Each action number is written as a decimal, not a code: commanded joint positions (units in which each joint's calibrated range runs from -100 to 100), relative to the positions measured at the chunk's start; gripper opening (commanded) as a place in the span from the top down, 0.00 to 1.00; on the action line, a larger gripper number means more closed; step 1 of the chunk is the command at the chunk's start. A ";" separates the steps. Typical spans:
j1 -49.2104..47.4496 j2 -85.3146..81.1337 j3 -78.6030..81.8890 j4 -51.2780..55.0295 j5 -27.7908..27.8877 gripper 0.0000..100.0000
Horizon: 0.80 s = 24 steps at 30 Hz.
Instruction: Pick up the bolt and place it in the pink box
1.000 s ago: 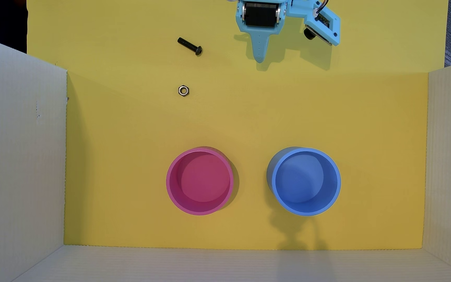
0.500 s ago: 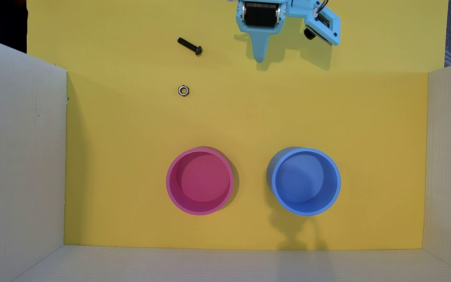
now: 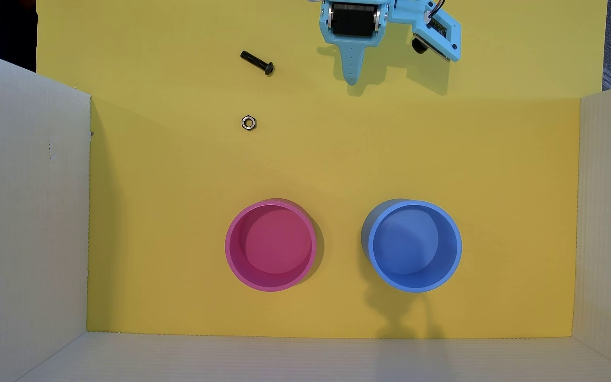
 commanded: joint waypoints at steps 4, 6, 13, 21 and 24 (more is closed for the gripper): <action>-0.08 -0.26 0.08 -2.30 0.00 0.99; 0.66 -0.26 0.71 -3.67 -0.21 0.99; 2.86 -0.18 -0.28 -4.27 -0.37 0.99; 2.64 -0.18 -1.55 -3.93 -0.37 0.99; 2.72 -0.01 -5.89 -1.19 -1.56 0.99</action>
